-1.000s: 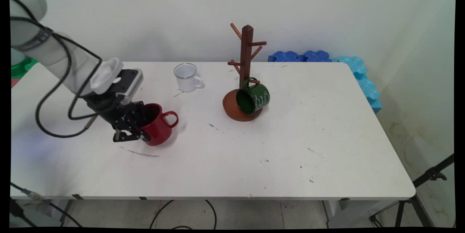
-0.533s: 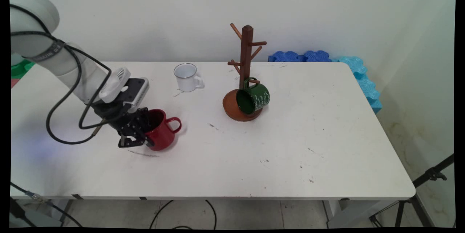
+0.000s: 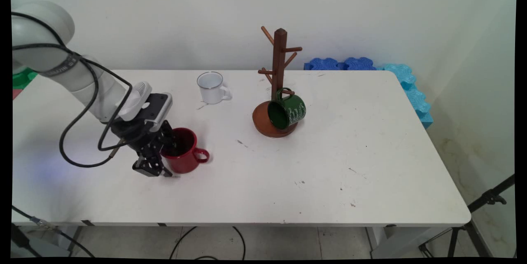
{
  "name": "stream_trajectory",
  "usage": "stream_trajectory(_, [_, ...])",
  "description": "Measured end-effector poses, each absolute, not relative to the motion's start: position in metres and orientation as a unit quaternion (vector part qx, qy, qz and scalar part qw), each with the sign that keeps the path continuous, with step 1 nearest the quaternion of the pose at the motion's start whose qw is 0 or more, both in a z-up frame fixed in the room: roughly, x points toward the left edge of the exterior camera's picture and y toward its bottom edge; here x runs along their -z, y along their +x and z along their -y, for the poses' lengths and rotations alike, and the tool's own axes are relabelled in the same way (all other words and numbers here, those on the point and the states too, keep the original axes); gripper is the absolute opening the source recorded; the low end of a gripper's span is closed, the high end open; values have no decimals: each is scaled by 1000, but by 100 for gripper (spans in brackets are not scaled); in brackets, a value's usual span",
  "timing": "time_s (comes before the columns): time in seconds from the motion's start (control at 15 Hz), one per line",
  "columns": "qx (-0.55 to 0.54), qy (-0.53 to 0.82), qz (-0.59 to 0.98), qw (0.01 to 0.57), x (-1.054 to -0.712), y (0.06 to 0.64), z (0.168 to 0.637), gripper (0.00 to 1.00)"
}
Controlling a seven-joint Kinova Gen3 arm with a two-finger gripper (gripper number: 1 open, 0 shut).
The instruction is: Place the picked object on the table
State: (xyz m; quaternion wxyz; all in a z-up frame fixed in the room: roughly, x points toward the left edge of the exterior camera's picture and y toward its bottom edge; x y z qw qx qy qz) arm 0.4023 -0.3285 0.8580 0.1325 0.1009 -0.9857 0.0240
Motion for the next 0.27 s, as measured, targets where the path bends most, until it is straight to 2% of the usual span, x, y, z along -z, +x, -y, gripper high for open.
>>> stream_trajectory(0.27, [-25,118,983,140,-863,402,332,100])
